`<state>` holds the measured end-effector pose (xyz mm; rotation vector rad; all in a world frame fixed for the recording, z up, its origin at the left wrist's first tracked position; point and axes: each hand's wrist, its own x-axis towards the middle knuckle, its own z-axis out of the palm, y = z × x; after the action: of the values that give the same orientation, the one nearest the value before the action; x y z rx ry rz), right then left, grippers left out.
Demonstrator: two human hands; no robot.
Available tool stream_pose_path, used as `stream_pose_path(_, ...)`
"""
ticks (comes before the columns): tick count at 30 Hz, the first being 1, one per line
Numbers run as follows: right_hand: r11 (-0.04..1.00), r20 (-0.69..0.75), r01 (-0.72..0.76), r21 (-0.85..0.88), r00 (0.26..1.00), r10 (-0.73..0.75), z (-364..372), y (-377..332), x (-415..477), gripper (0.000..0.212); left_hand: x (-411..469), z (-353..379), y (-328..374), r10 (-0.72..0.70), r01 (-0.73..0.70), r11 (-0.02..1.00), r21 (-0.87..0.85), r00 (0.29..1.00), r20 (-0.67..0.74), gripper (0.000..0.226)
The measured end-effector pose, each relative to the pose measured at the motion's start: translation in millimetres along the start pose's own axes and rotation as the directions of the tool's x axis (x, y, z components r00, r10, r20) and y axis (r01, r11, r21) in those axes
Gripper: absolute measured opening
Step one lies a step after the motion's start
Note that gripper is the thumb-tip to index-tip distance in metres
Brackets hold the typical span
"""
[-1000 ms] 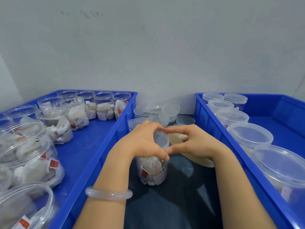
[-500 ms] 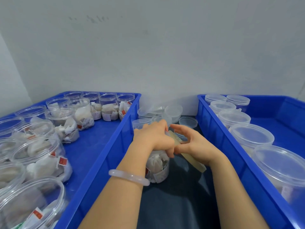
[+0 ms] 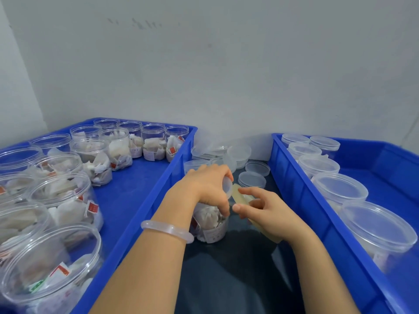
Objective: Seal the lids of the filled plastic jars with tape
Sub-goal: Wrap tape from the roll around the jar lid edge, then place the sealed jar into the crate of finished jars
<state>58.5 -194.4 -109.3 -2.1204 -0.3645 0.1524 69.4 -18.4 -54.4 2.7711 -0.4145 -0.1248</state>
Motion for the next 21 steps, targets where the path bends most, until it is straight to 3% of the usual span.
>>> stream_pose_path(8, 0.998, -0.098, 0.002, -0.057, 0.995, -0.007, -1, -1, 17, 0.065, 2, 3, -6, 0.035, -0.037, 0.997, -0.064, 0.999, -0.032, 0.066)
stream_pose_path(14, 1.000, 0.037, -0.009, 0.026, 0.999, 0.008, -11, -9, 29, 0.057, 10, 1, -3, -0.066, 0.069, 0.997, -0.042, 0.996, 0.065, 0.071)
stream_pose_path(18, 0.986, 0.103, -0.012, 0.166, 0.995, -0.006, -11, 1, 26, 0.039, 16, 4, 4, -0.074, 0.076, 0.996, -0.052, 0.997, 0.030, 0.051)
stream_pose_path(21, 0.995, 0.026, 0.004, 0.096, 1.000, -0.006, -9, 1, 22, 0.036, 17, 12, 11, -0.129, 0.121, 0.989, -0.080, 0.986, -0.102, 0.033)
